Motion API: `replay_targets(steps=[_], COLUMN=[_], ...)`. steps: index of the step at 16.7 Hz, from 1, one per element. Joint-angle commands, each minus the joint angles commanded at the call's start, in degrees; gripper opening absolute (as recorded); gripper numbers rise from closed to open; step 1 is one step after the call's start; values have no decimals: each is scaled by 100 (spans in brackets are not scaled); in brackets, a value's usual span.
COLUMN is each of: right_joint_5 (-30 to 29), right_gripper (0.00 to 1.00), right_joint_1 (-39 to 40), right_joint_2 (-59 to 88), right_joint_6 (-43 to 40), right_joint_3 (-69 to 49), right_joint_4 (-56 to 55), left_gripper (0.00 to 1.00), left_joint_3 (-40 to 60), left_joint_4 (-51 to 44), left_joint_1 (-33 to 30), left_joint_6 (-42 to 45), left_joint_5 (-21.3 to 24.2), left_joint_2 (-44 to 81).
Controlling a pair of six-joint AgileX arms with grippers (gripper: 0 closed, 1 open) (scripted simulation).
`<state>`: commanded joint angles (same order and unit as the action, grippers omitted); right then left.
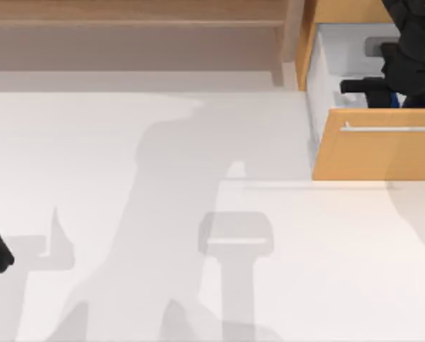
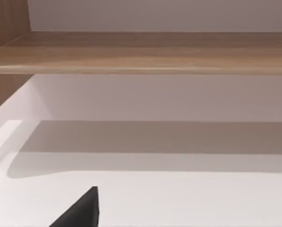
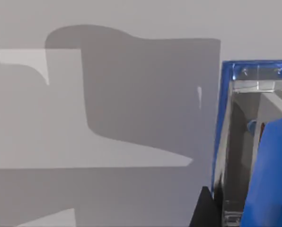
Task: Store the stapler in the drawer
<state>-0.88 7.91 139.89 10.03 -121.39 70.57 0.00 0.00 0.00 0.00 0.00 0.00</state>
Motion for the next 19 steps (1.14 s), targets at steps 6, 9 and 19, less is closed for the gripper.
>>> replay_targets(steps=[6, 9, 19], right_joint_5=[0, 0, 0], right_gripper=[45, 68, 100], right_joint_1=[0, 0, 0], right_joint_2=[0, 0, 0], right_joint_6=[0, 0, 0], right_joint_3=[0, 0, 0], right_joint_4=[0, 0, 0], left_gripper=[100, 100, 100], left_joint_3=[0, 0, 0], left_joint_4=[0, 0, 0], left_joint_1=[0, 0, 0], left_joint_6=[0, 0, 0], left_joint_5=[0, 0, 0], left_joint_2=[0, 0, 0])
